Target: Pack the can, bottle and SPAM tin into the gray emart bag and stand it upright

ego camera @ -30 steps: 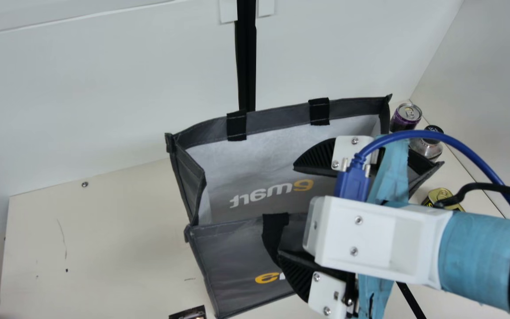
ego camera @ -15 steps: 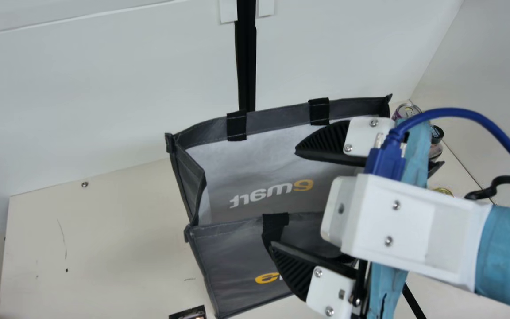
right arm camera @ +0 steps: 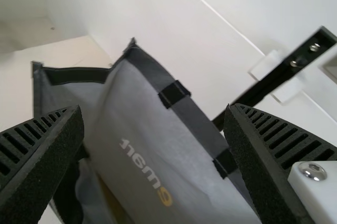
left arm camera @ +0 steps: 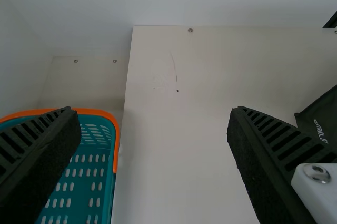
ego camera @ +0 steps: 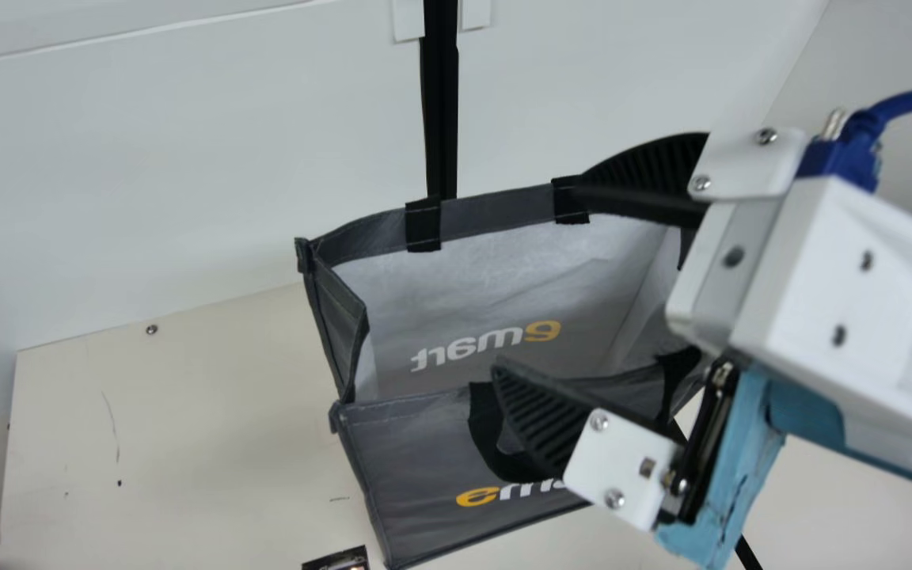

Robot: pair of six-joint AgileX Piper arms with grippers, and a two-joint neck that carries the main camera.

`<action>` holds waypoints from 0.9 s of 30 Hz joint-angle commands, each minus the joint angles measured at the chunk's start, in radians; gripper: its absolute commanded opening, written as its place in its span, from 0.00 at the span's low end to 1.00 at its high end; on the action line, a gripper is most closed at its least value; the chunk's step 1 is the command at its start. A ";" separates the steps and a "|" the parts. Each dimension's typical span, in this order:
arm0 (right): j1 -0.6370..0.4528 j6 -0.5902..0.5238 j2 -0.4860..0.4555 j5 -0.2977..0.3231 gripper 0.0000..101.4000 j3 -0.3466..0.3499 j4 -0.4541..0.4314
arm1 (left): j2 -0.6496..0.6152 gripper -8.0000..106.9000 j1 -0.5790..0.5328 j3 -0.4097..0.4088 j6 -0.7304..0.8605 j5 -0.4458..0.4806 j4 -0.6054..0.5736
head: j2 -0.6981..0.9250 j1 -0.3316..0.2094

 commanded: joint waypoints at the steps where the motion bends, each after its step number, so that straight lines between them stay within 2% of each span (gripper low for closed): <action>1: -0.041 0.007 0.009 0.000 0.94 -0.024 0.007 | 0.000 0.85 0.000 0.000 0.000 0.000 0.000 | -0.001 -0.023; 12: -0.271 0.034 0.068 0.000 0.94 -0.105 0.094 | 0.000 0.85 0.000 0.000 0.000 0.000 0.000 | -0.001 -0.023; 27: -0.599 0.030 0.142 0.000 0.94 -0.140 0.238 | 0.000 0.85 0.000 0.000 0.000 0.000 0.000 | -0.001 -0.023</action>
